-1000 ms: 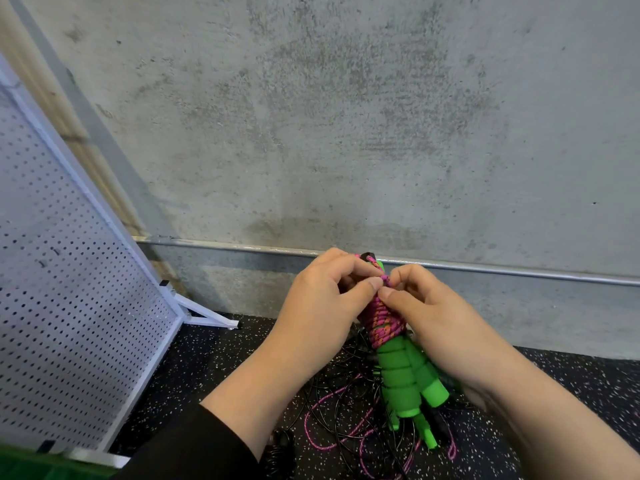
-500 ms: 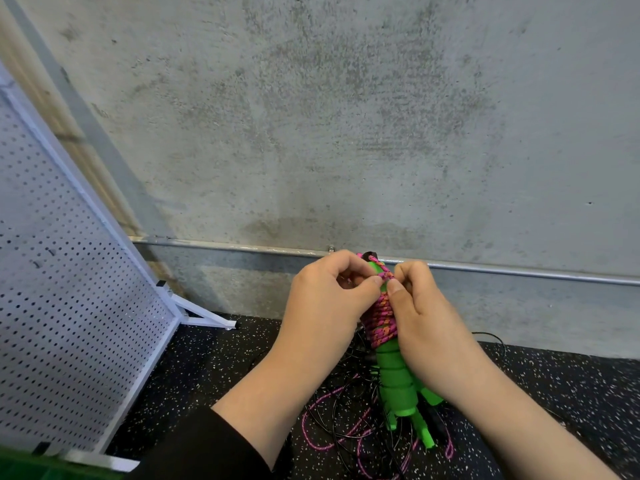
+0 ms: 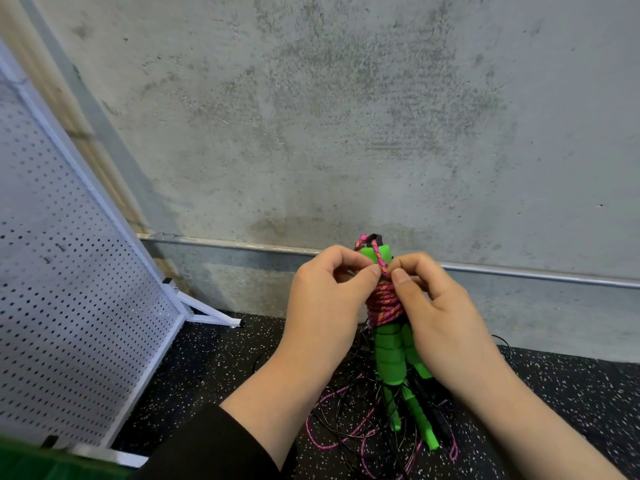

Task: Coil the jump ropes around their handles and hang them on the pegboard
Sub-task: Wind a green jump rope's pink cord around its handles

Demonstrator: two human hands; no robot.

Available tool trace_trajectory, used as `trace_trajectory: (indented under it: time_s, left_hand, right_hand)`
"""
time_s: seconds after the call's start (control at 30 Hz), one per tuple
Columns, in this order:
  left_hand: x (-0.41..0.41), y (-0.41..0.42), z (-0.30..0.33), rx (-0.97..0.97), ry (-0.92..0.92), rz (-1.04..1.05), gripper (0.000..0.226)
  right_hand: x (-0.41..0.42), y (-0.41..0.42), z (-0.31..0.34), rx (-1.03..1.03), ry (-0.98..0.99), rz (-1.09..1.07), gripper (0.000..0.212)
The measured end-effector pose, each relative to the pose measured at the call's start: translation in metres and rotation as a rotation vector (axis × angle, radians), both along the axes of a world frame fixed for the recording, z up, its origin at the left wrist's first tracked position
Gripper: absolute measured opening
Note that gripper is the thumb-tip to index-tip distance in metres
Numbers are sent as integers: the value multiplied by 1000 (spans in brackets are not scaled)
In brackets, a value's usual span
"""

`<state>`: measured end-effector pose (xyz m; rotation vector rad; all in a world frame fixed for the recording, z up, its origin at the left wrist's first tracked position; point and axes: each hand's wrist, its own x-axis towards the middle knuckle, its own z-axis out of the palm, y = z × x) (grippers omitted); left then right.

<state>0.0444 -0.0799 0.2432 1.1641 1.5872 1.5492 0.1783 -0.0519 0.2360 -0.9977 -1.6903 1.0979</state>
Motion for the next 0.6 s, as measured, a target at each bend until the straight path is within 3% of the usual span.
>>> trace_trajectory:
  time_s: [0.3,0.43,0.53,0.6]
  left_hand:
    - [-4,-1,-3,151,253,-65,19]
    - [-2,-1,0,139,199,-72,20]
    - [0,0,1,133,192,-71,22]
    - [0,1,1,147,166,-53,25]
  right_hand:
    - [-1,1,4,-292,342,-43,18]
    - [-2,-2,4,-412,458,13,3]
    - [1,-2,6,-414,466,8,3]
    - [2,0,9,-410,470,8,16]
